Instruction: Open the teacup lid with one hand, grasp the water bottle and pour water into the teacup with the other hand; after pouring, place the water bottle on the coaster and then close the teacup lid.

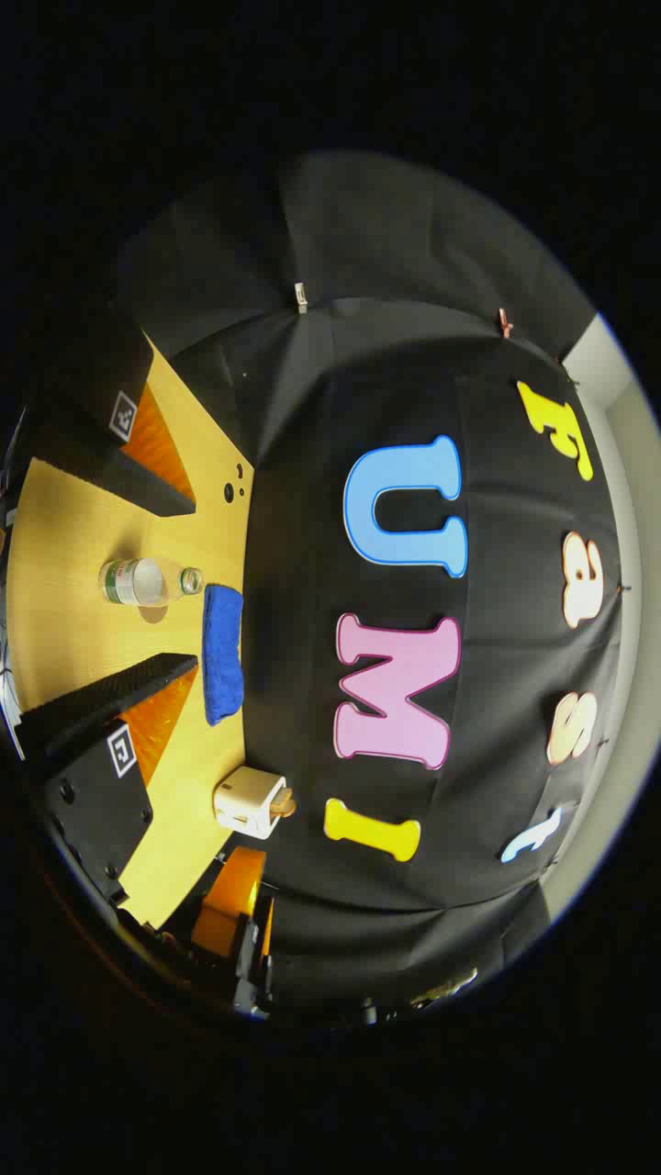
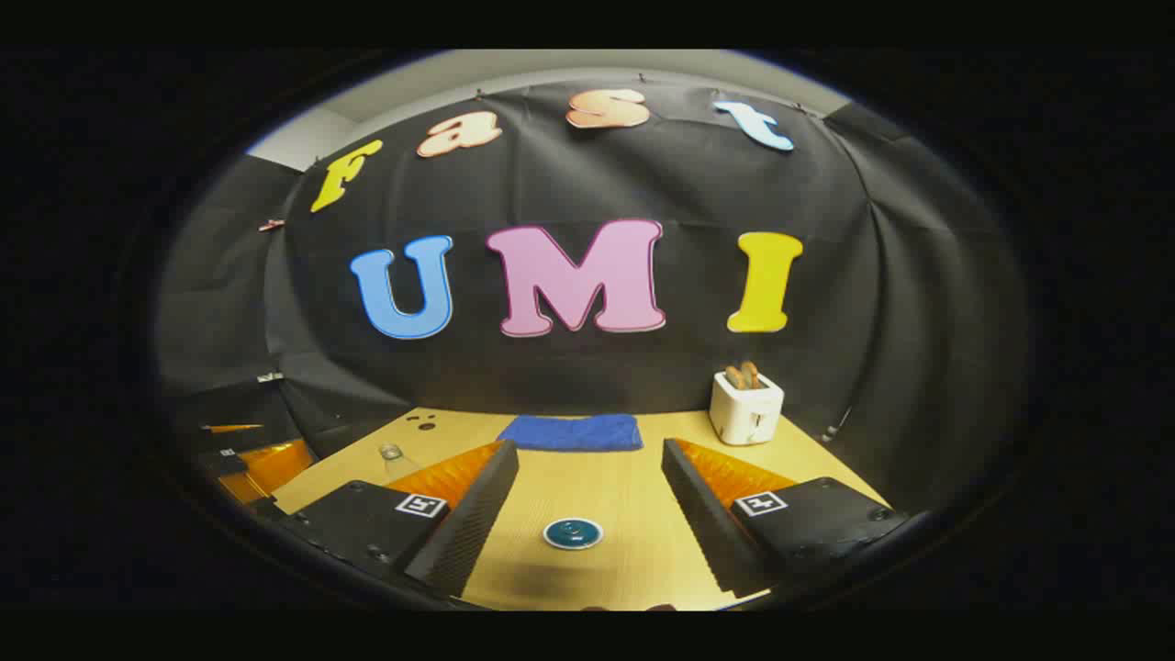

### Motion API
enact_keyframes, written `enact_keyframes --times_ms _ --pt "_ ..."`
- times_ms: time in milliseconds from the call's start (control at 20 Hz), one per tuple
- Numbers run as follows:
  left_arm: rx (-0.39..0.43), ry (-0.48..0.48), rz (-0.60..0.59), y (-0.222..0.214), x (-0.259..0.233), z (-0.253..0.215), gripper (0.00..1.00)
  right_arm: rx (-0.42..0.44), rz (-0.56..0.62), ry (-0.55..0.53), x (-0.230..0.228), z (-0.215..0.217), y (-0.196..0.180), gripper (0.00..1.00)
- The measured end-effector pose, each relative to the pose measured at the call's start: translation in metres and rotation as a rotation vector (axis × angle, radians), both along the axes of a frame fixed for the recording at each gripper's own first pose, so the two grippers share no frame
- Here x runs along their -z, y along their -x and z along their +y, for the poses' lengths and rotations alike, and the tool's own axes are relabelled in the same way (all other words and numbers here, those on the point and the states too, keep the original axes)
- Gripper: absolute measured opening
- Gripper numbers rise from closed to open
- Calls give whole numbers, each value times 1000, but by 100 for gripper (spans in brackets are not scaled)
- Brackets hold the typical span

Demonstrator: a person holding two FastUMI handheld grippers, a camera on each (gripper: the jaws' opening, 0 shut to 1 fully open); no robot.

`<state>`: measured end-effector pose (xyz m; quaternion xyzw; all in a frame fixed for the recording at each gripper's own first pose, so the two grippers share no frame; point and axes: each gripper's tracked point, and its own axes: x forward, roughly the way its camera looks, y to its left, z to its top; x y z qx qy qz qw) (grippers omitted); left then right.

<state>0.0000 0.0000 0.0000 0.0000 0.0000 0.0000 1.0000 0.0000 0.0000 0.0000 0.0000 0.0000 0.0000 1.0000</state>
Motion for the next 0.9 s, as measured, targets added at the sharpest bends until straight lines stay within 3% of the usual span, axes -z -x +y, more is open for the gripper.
enact_keyframes --times_ms 750,900 --pt "100 -5 25 -34 11 22 96 9 39 49 27 31 4 98" --pt "101 0 58 -38 25 26 95 27 81 74 47 28 -13 98"
